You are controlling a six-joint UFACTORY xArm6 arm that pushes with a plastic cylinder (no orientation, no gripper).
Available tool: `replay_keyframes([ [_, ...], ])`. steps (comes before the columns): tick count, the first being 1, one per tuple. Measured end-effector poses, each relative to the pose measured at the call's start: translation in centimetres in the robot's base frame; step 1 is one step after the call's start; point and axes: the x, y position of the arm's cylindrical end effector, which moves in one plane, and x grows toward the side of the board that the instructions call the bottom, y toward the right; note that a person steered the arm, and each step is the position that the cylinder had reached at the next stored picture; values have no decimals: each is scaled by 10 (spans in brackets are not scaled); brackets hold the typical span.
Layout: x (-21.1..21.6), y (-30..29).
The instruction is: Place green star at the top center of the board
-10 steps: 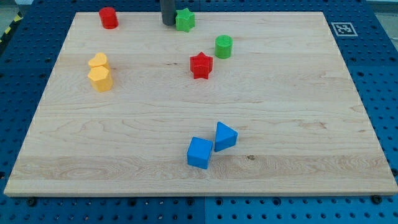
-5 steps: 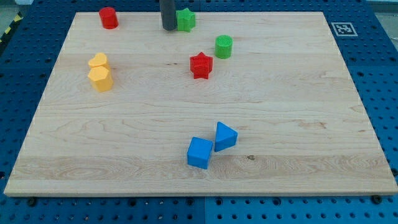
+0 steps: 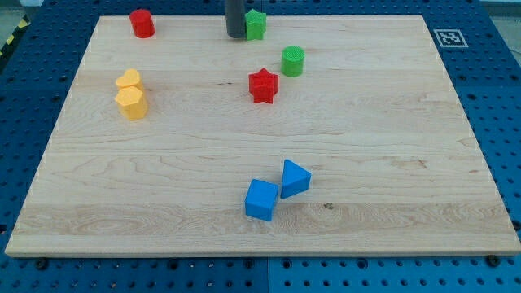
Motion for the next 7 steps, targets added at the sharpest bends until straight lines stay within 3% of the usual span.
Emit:
replay_keyframes([
  [3, 0, 10],
  [5, 42, 10],
  [7, 70, -34],
])
